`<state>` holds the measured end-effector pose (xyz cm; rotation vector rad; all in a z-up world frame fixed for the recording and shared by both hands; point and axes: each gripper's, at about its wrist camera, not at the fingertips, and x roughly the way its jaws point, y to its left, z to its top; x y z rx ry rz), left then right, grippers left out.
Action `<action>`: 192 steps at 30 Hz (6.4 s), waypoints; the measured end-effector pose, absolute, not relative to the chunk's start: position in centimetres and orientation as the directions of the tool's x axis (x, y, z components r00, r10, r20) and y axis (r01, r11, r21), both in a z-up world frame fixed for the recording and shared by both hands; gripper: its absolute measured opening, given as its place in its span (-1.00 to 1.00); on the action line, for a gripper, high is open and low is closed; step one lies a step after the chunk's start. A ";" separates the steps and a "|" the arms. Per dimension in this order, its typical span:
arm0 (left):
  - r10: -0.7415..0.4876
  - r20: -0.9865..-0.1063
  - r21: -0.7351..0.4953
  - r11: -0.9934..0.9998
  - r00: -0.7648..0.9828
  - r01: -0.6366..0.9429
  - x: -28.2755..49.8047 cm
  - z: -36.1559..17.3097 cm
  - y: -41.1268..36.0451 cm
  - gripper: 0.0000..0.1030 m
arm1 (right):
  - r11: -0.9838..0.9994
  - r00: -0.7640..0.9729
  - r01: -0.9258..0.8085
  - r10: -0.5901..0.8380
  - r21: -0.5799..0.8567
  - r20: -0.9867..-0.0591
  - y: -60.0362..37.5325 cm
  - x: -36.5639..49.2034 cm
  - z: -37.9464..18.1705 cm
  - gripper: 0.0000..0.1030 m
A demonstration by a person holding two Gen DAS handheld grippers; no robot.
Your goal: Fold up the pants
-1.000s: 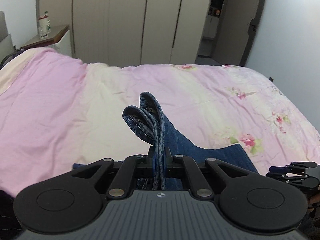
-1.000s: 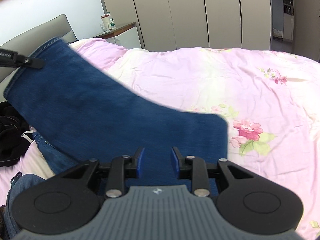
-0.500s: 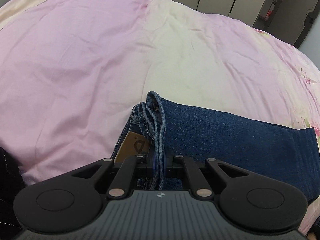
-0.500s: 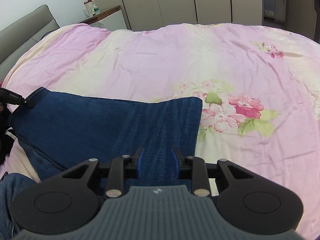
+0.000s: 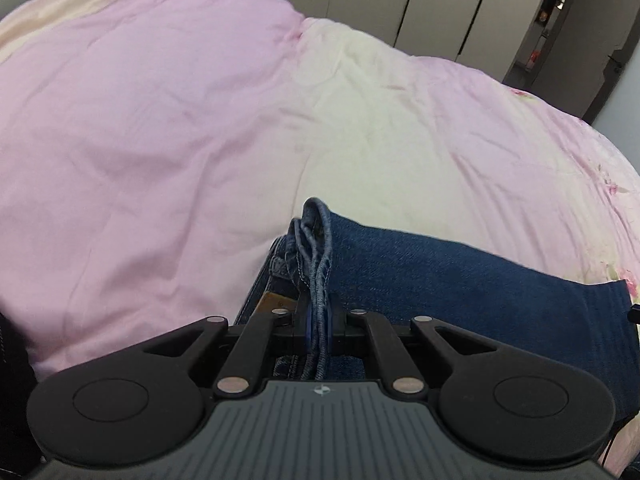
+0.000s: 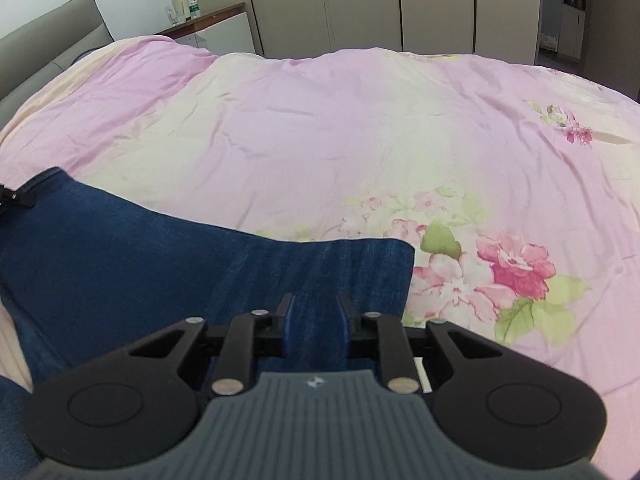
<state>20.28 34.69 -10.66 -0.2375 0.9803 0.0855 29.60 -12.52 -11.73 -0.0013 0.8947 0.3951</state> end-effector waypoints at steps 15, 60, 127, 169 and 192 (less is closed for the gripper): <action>0.035 -0.853 -0.084 0.975 0.521 -0.204 19.3 -11.7 35.8 -0.05 | 0.938 0.526 -0.341 0.249 0.066 -0.813 -12.5 34.3 -15.6 -0.95; -0.203 -0.930 -0.065 0.911 0.306 0.408 11.5 -12.8 9.7 -0.47 | 0.657 0.179 -0.633 0.638 0.409 -0.749 -4.1 13.4 -13.9 -0.82; -0.081 -0.976 0.075 0.745 0.202 0.663 18.6 -14.0 10.7 -0.43 | 0.773 0.361 -0.021 0.597 0.634 -0.716 -23.5 26.5 -16.0 -0.22; 0.041 -0.849 0.015 0.998 0.527 -0.054 10.1 -4.3 34.6 -0.47 | 0.542 0.151 -0.233 0.840 0.807 -0.521 11.3 32.2 4.1 -0.83; -0.086 -0.793 -0.276 0.934 0.604 -0.229 9.8 -5.1 40.9 0.08 | 0.658 0.069 -0.308 0.736 0.687 -0.673 28.2 34.9 -6.6 -0.41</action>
